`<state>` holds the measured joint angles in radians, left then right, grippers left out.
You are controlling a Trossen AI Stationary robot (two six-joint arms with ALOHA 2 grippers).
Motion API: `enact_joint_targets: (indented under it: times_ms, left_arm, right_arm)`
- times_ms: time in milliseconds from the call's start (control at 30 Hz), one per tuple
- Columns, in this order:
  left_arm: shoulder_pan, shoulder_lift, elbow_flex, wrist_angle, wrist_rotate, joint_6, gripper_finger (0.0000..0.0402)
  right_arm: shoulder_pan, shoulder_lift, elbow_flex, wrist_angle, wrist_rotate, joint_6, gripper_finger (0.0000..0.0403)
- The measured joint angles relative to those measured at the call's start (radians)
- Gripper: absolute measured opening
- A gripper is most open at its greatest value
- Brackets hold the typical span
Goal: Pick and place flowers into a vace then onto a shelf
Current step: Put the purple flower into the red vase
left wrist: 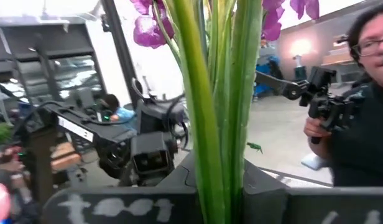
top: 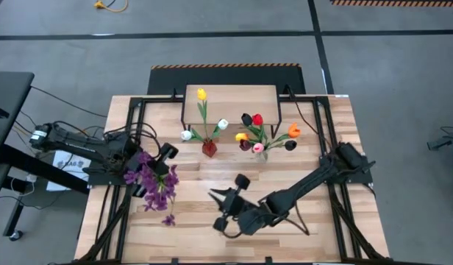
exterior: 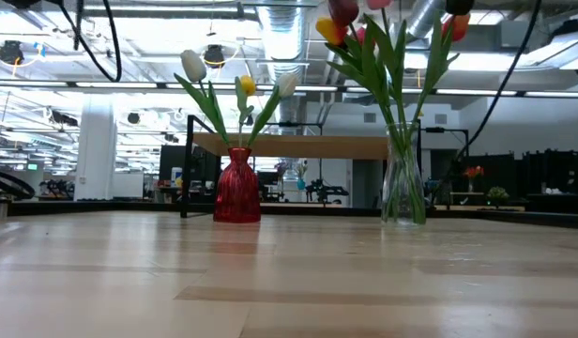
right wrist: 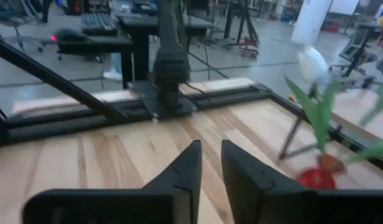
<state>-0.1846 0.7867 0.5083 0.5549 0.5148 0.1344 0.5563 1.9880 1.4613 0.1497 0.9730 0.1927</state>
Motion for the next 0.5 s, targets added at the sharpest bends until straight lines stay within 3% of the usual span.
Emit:
enact_joint_targets:
  times_ms: [133, 333, 500]
  left_arm:
    - [-0.064, 0.007, -0.018, -0.003, -0.031, 0.001, 0.0000]
    - [-0.158, 0.015, -0.077, 0.022, -0.165, 0.017, 0.0000]
    - [-0.214, 0.053, -0.090, 0.032, -0.189, 0.018, 0.0000]
  right_arm:
    - [0.005, 0.077, 0.106, 0.012, -0.001, -0.042, 0.0081]
    - [0.012, 0.173, 0.249, 0.087, 0.027, -0.163, 0.0111]
    - [0.011, 0.229, 0.340, 0.147, 0.033, -0.255, 0.0140]
